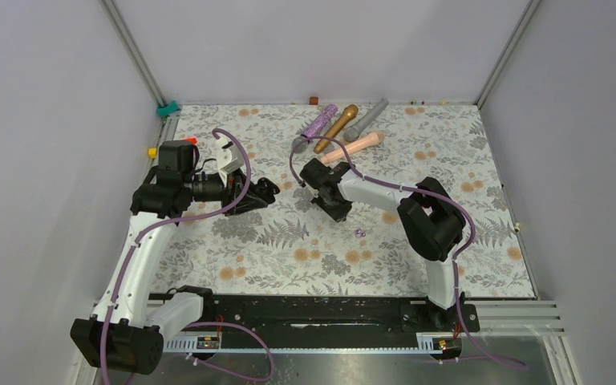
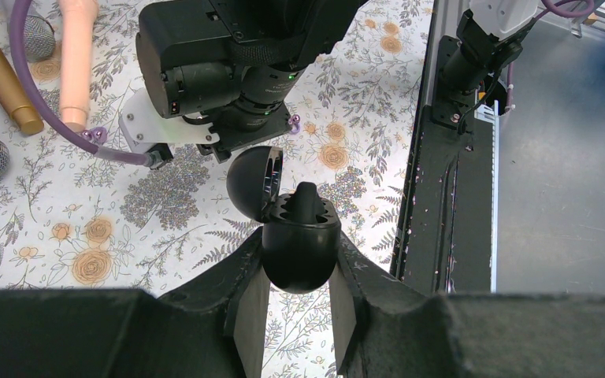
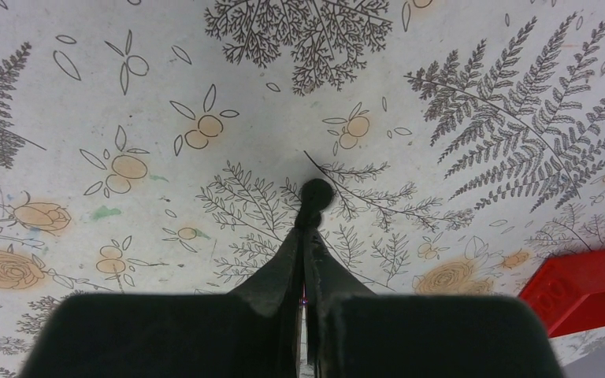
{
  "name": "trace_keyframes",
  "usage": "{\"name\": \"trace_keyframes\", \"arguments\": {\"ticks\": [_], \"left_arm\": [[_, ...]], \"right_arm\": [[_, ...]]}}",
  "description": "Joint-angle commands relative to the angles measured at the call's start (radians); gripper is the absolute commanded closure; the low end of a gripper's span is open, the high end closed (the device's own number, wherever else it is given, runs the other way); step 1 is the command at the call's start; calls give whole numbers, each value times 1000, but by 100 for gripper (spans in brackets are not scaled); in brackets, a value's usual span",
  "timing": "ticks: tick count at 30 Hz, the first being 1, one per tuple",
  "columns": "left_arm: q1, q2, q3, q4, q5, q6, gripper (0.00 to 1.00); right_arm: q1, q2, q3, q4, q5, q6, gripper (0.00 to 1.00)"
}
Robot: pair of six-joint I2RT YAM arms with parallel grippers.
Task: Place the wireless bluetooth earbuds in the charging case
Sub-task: Pick up the earbud from the center of the board.
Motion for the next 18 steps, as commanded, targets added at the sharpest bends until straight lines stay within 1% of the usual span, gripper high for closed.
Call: {"name": "trace_keyframes", "arguments": {"ticks": [1, 6, 8, 11, 13, 18], "left_arm": [[6, -2, 0, 37, 48, 5, 100], [6, -4, -2, 37, 48, 5, 100], [5, -3, -1, 37, 49, 6, 100], [6, -4, -2, 37, 50, 6, 100], [5, -5, -1, 37, 49, 5, 100], [6, -4, -2, 36, 50, 5, 100]], "right_arm": [[0, -37, 36, -15, 41, -10, 96], [-7, -45, 41, -15, 48, -7, 87], [-14, -47, 45, -15, 56, -5, 85], [-28, -47, 49, -16, 60, -3, 86], [-39, -51, 49, -15, 39, 1, 87], [-52, -60, 46, -16, -11, 11, 87]]}}
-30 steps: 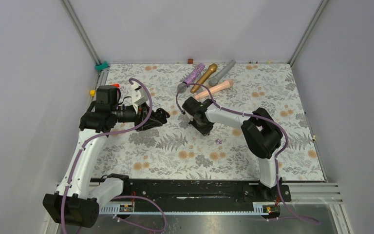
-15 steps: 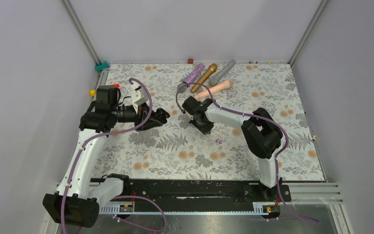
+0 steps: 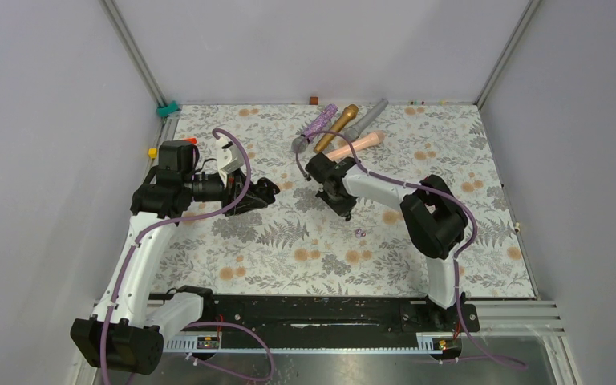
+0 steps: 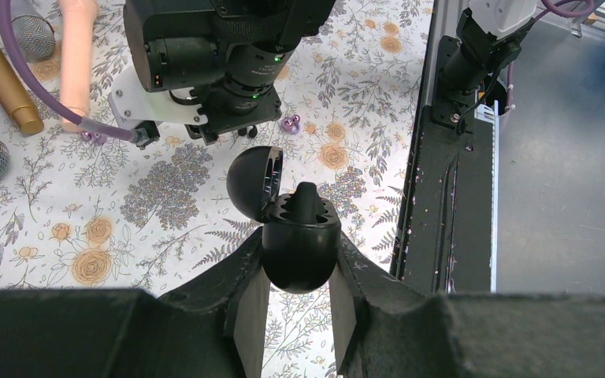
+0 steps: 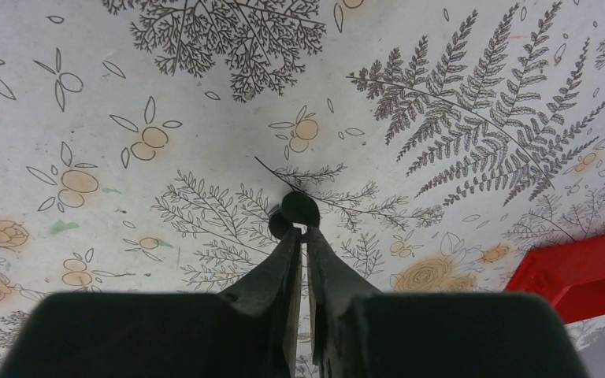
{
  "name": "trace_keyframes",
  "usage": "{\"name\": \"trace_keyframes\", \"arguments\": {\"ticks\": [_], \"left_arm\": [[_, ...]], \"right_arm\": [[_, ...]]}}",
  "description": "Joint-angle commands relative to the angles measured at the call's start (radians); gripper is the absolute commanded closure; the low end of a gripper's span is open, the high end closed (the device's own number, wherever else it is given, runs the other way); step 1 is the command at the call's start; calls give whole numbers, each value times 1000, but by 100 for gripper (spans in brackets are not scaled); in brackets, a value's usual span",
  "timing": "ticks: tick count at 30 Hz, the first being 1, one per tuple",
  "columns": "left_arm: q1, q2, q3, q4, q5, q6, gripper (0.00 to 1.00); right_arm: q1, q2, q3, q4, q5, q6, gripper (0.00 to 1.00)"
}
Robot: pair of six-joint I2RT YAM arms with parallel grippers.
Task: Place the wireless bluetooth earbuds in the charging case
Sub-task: Pick up the earbud from the center of the board.
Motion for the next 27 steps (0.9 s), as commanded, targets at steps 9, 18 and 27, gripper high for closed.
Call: {"name": "trace_keyframes", "arguments": {"ticks": [9, 18, 27], "left_arm": [[6, -10, -4, 36, 48, 4, 100], [6, -6, -1, 36, 53, 7, 100], [5, -11, 0, 36, 49, 3, 100]], "right_arm": [[-33, -46, 49, -32, -61, 36, 82], [-225, -86, 6, -17, -347, 125, 81], [-275, -51, -25, -3, -460, 180, 72]]}}
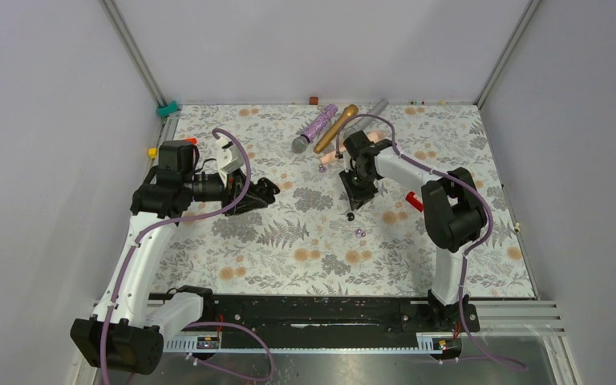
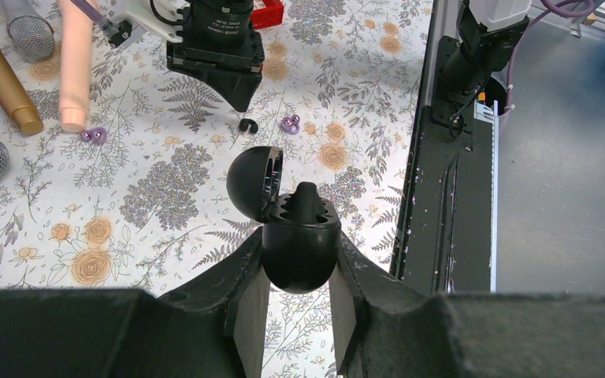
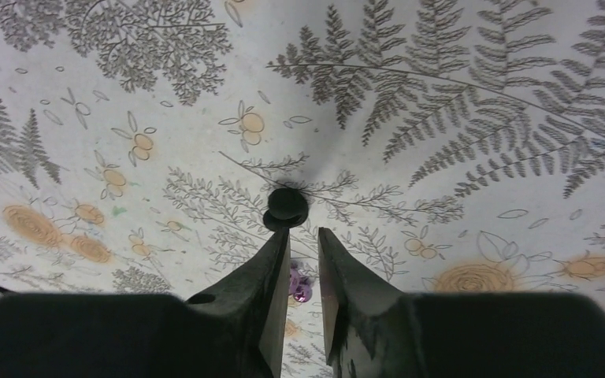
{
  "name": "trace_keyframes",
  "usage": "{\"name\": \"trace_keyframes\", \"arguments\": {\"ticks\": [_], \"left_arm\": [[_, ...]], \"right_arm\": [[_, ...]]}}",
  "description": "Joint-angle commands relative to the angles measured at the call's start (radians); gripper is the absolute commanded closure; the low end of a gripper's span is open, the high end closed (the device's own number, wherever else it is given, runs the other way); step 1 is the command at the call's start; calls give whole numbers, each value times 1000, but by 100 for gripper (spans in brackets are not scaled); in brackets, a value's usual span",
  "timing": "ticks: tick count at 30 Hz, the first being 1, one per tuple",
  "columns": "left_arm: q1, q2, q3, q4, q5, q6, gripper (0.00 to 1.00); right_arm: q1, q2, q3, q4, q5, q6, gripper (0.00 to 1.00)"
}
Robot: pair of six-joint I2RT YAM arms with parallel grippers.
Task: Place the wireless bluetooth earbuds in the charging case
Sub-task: Pick up the earbud from the center of the board.
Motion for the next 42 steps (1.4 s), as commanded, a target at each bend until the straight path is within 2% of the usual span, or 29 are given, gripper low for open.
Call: {"name": "trace_keyframes", "arguments": {"ticks": [1, 7, 16, 42], "left_arm": [[5, -10, 0, 37, 47, 3, 100], [6, -6, -1, 37, 47, 4, 100], [6, -7, -1, 36, 47, 3, 100], [6, -6, -4, 37, 47, 9, 100]], "right_arm": [[-11, -13, -14, 1, -101, 51, 71], [-29, -13, -48, 23, -113, 71, 68], [-61, -15, -88, 51, -135, 96, 71], [-72, 49, -63, 73, -216, 149, 72]]}}
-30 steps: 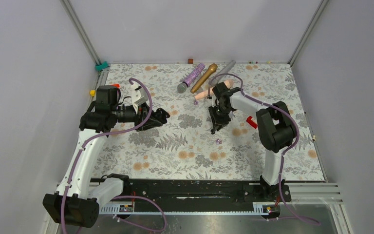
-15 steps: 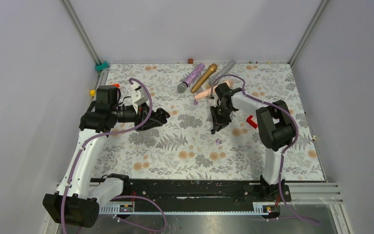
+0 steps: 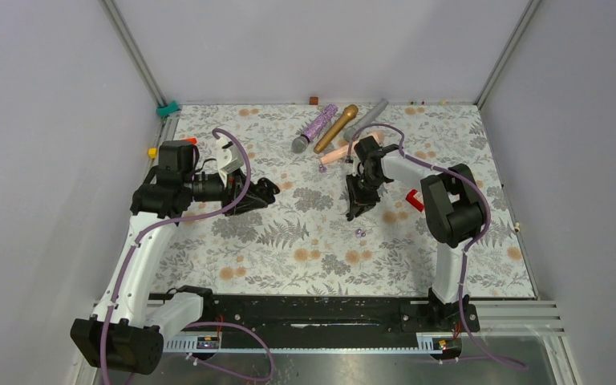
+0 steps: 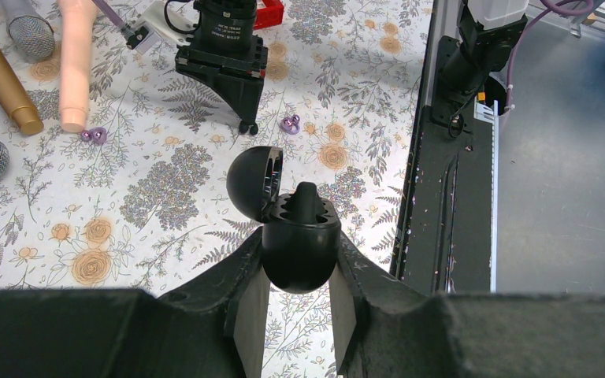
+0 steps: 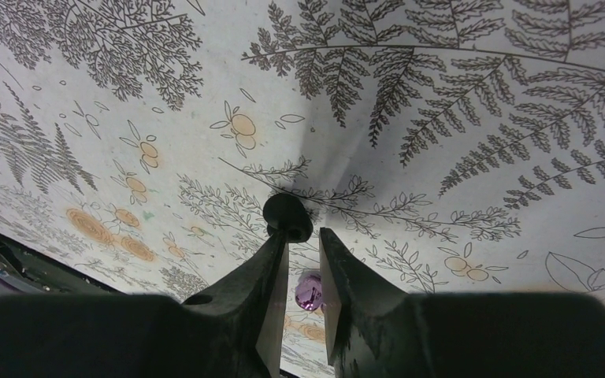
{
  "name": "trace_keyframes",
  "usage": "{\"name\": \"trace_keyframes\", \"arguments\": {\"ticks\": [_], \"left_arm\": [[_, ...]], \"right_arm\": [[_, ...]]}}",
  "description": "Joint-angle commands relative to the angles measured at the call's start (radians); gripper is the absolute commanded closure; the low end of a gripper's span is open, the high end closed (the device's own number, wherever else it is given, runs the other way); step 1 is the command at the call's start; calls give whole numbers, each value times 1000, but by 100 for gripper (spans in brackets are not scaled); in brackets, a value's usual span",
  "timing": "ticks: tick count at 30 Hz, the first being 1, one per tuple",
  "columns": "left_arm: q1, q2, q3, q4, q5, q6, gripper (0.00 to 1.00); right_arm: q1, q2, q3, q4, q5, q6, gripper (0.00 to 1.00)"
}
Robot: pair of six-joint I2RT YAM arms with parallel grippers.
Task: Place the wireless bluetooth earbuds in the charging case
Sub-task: Pick up the earbud from the center of the board.
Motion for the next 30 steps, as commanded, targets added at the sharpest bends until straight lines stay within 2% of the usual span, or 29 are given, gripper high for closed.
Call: {"name": "trace_keyframes", "arguments": {"ticks": [1, 10, 17, 30], "left_arm": [[5, -6, -3, 37, 48, 9, 100], [5, -9, -5, 36, 48, 9, 100], [5, -11, -6, 36, 47, 10, 100], [6, -12, -7, 36, 52, 10, 100]], "right_arm": [[-2, 20, 21, 11, -40, 17, 72], [-1, 21, 20, 22, -70, 15, 74], [-2, 9, 15, 31, -91, 13, 83], [-2, -132, 1, 44, -84, -4, 90]]}}
